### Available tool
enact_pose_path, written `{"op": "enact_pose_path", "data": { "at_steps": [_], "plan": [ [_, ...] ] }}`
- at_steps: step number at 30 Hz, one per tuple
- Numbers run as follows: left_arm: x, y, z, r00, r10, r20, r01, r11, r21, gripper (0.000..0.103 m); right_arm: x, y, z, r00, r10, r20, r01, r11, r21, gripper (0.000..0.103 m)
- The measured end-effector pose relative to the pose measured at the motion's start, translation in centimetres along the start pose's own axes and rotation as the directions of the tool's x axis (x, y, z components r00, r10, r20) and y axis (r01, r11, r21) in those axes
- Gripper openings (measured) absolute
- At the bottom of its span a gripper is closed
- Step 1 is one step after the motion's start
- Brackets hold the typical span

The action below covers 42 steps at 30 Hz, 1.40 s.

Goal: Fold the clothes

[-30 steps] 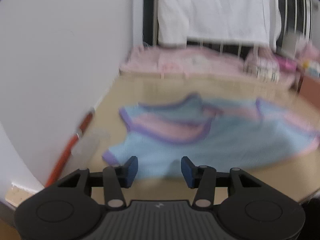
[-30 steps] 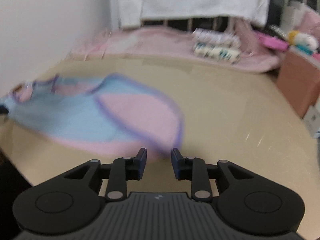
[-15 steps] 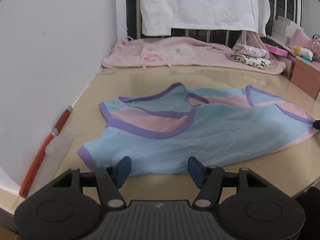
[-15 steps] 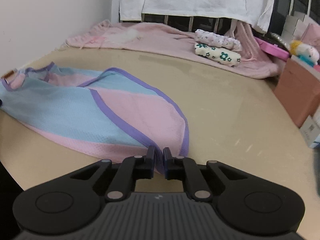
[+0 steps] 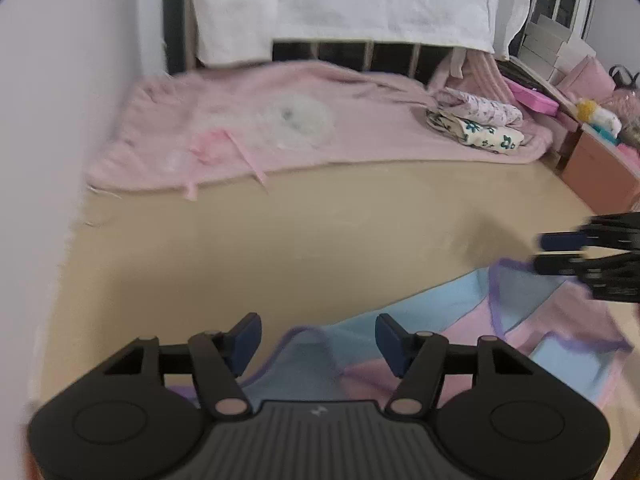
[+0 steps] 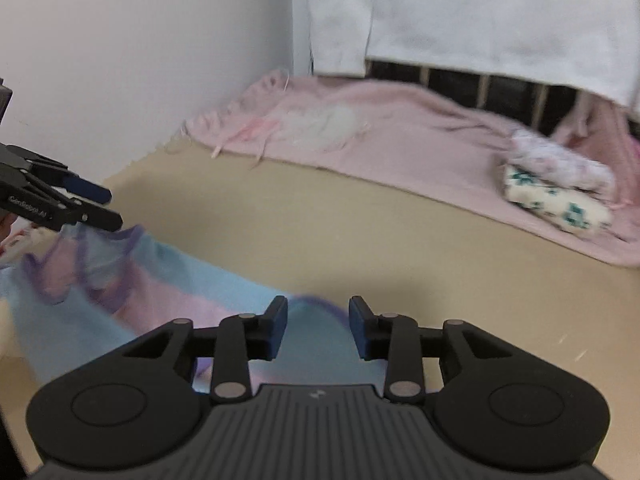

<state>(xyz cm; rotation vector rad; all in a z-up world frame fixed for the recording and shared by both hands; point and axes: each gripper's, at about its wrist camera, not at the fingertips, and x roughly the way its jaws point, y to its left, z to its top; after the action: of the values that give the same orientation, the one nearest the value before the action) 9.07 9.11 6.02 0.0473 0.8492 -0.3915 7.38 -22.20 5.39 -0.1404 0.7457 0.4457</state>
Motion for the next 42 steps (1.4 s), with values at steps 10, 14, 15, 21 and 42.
{"op": "enact_pose_path", "data": {
  "at_steps": [10,14,15,21,42],
  "plan": [
    [3.7,2.1,-1.3,0.999,-0.032,-0.03,0.033,0.999,0.036,0.037,5.0,0.3,-0.3,0.995,0.036,-0.091,-0.038,0.999,-0.017,0.038],
    [3.8,2.8,-1.6,0.997,-0.073,-0.013,0.073,0.997,0.038,0.008,4.6,0.5,-0.7,0.997,0.037,-0.074,-0.04,0.999,-0.034,0.008],
    [3.8,2.8,-1.6,0.997,-0.072,-0.011,0.073,0.997,0.037,0.005,4.5,0.8,-0.7,0.996,0.046,-0.08,-0.049,0.998,-0.038,0.004],
    [-0.2,1.6,-2.0,0.988,-0.08,0.132,0.07,0.994,0.085,0.005,1.3,2.5,-0.6,0.999,0.037,0.039,-0.032,0.992,-0.118,0.004],
    [-5.5,-3.8,-10.3,0.979,0.067,0.194,-0.085,0.992,0.088,0.059,-8.5,6.7,-10.8,0.983,0.091,0.159,-0.061,0.98,-0.189,0.043]
  ]
}}
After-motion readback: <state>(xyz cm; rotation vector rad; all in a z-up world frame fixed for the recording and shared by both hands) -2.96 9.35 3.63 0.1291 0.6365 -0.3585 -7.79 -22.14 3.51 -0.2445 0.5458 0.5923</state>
